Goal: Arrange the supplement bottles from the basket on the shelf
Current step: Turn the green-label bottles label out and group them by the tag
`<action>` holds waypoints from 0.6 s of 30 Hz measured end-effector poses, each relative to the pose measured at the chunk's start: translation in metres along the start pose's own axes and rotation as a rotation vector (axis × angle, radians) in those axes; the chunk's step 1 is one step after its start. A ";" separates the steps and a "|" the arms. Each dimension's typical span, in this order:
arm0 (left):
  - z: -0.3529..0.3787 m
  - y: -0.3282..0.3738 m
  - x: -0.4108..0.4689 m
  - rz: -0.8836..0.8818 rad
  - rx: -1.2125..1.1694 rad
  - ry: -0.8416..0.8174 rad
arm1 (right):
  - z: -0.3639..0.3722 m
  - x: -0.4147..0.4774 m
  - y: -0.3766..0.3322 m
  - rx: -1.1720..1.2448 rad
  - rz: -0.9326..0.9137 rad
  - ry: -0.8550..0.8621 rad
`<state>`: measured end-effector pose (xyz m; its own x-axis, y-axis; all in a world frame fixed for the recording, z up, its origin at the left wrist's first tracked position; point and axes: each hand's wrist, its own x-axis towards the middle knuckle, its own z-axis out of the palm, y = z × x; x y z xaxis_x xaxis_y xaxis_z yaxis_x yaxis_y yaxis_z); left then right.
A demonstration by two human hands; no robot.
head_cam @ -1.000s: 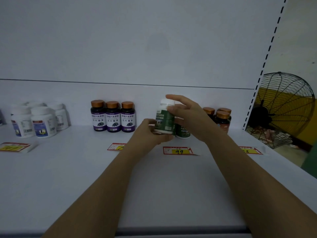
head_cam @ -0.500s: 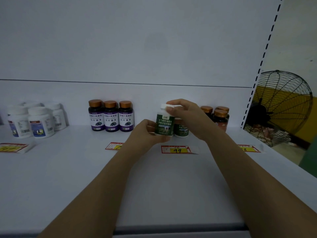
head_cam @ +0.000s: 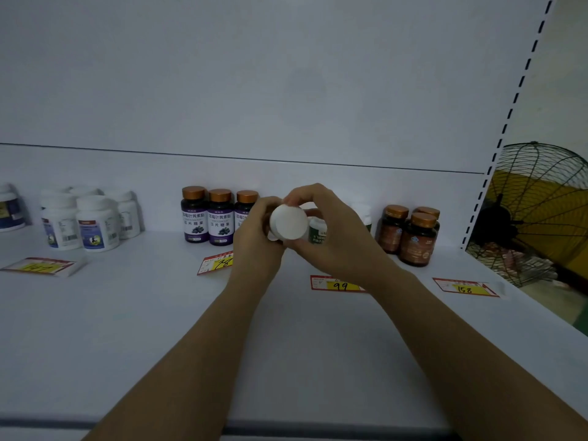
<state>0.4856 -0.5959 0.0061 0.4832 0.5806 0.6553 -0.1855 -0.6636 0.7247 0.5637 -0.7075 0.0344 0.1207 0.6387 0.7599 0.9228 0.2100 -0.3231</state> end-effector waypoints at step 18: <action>-0.005 0.012 0.002 -0.350 -0.157 -0.433 | -0.017 0.018 0.026 0.395 0.620 0.038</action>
<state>0.4802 -0.6005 0.0177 0.8386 0.4851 0.2478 -0.0605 -0.3691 0.9274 0.5964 -0.7032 0.0494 0.5972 0.7019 0.3882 0.4809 0.0740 -0.8737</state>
